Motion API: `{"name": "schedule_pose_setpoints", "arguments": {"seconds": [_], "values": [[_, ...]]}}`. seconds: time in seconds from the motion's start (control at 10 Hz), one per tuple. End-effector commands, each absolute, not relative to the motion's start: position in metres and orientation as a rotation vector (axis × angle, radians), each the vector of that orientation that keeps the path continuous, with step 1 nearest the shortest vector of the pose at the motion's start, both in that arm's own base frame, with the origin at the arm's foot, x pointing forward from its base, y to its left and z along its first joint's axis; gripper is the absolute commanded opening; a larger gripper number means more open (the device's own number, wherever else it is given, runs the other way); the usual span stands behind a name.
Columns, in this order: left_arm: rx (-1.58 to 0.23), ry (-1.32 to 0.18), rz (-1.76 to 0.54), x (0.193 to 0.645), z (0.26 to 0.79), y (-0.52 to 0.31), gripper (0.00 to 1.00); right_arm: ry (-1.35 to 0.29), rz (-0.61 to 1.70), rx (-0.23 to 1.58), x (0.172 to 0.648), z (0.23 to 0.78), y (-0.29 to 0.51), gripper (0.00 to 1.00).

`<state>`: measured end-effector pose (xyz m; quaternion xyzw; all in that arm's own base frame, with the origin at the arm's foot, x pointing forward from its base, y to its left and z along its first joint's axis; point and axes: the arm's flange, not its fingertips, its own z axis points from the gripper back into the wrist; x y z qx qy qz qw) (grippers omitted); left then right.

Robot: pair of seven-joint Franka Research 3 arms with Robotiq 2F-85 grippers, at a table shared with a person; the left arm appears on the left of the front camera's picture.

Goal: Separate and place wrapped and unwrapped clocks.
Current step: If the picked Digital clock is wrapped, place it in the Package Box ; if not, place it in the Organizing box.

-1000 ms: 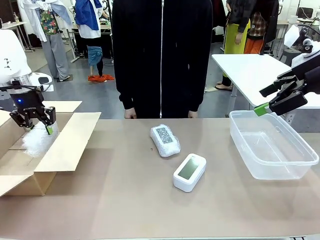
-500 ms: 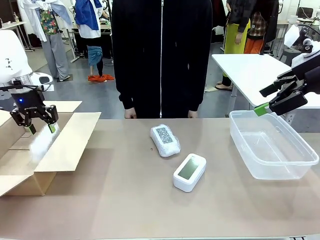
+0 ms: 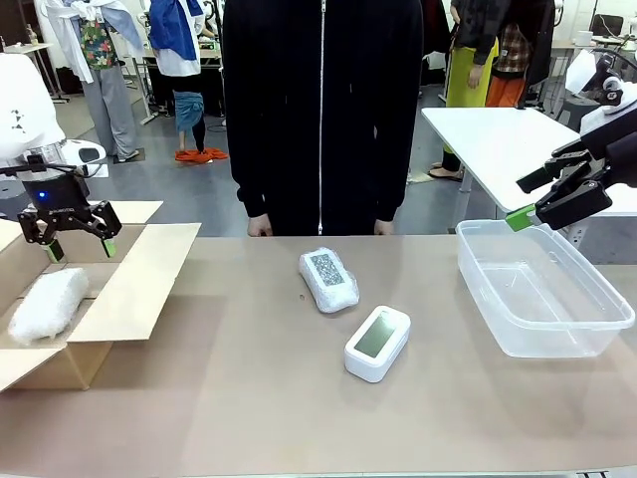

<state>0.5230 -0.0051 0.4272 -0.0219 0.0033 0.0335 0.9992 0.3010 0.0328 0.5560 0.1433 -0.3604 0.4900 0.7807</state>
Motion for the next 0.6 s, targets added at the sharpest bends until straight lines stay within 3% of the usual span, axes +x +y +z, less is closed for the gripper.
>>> {"name": "schedule_pose_setpoints", "arguments": {"seconds": [0.0, 0.2, 0.5], "values": [[-0.062, 0.004, 0.098, 0.509, 0.460, -0.013, 1.00, -0.778, 1.069, 0.333, 0.303, 0.554, 0.033, 1.00], [-0.075, -0.040, 0.176, 0.472, 0.518, -0.018, 1.00, -0.778, 1.069, 0.333, 0.303, 0.554, 0.033, 1.00], [-0.048, -0.061, 0.189, 0.427, 0.563, -0.019, 1.00, -0.778, 1.069, 0.333, 0.303, 0.554, 0.033, 1.00]]}}
